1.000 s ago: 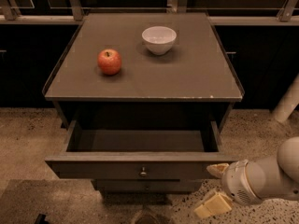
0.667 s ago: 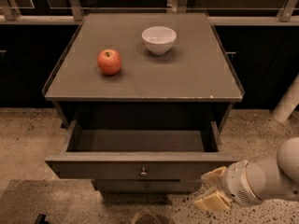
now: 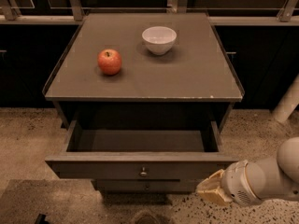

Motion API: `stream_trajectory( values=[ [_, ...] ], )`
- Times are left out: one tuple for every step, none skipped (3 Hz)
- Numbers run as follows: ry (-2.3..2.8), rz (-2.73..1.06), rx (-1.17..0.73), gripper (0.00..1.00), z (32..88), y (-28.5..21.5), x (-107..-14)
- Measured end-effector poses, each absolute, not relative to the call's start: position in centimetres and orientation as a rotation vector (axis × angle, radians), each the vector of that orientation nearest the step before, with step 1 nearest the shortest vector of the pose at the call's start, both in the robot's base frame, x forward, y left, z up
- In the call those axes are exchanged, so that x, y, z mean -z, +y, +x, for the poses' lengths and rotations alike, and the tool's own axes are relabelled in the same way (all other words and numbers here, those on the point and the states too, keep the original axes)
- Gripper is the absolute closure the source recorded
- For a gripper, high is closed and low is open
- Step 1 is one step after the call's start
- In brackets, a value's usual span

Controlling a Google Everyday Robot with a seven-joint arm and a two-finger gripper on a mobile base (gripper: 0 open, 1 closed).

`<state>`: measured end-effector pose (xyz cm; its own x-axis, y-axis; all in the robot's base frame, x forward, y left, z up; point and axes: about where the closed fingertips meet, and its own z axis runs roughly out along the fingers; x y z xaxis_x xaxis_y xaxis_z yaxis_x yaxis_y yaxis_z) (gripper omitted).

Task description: Close top drawer

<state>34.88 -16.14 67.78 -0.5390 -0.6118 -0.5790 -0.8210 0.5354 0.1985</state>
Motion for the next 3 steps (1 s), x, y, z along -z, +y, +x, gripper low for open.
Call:
stream_trajectory(
  values=[
    [2.301,-1.128,-0.628,1.0,36.9,-15.7,-66.6],
    [2.234,-1.05,-0.623,1.0,41.2,-14.1,-64.5],
    [2.204,-0.997,-0.621,1.0,42.8,-13.2,-63.3]
  ],
)
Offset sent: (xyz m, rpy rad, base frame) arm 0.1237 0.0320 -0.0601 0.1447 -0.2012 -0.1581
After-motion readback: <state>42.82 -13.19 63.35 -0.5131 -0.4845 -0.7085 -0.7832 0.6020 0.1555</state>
